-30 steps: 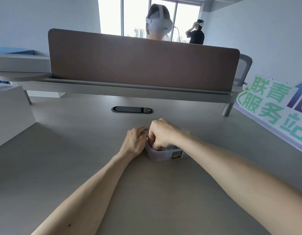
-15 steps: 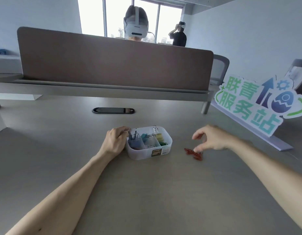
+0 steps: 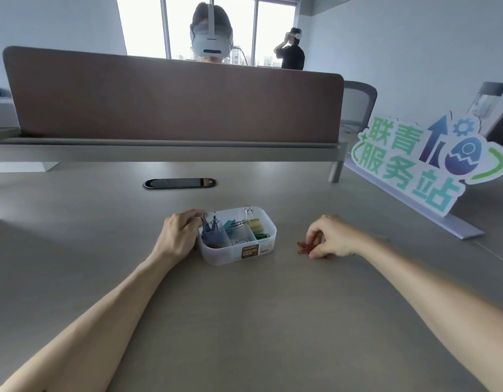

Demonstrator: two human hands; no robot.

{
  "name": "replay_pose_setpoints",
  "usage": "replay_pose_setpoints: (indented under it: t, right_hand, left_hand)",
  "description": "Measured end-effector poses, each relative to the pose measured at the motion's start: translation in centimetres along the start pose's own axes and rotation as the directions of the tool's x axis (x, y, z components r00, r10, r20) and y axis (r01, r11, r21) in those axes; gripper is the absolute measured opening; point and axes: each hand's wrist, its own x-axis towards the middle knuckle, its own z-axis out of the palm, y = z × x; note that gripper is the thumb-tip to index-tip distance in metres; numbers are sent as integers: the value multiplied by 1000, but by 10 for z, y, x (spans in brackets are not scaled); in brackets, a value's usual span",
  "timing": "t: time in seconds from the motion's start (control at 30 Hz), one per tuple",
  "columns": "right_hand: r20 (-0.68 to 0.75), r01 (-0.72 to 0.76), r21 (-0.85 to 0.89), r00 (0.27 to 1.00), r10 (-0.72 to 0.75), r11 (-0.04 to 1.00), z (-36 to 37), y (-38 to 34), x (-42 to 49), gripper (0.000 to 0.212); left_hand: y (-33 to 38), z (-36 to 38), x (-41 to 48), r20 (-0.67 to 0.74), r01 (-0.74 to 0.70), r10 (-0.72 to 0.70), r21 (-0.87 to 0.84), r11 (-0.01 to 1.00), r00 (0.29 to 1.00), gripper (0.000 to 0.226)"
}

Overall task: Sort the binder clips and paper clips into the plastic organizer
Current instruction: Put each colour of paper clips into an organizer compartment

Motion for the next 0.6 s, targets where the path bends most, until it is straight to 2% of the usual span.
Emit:
replay_pose_setpoints:
  t: [0.1,0.27,0.43,0.5,0.6]
  right_hand:
    - [-12,6,-41,1000,-7,999,4,-7,2,12]
    - [-19,14,-101,1000,-16,995,5,-13,0,1]
    - [-43,-53,-97,998,49,994,-3,-14,-7,8]
    - [-80,-72,-36,994,69,997,-14,-18,-8,12]
    - [-143,-17,51,989,24,999,-32,-42,-3,16]
  left_hand:
    - [0,0,0,-1,-2,2,2,1000,1000,38]
    - [-1,0,0,-4,9,-9,14,1000,1000,38]
    - [0,-1,-1,0,-8,8,-8,1000,1000,33]
    - [1,-1,-2,2,-2,2,-14,1000,1000,32]
    - [2,-1,-3,-1,-6,6,-8,1000,1000,32]
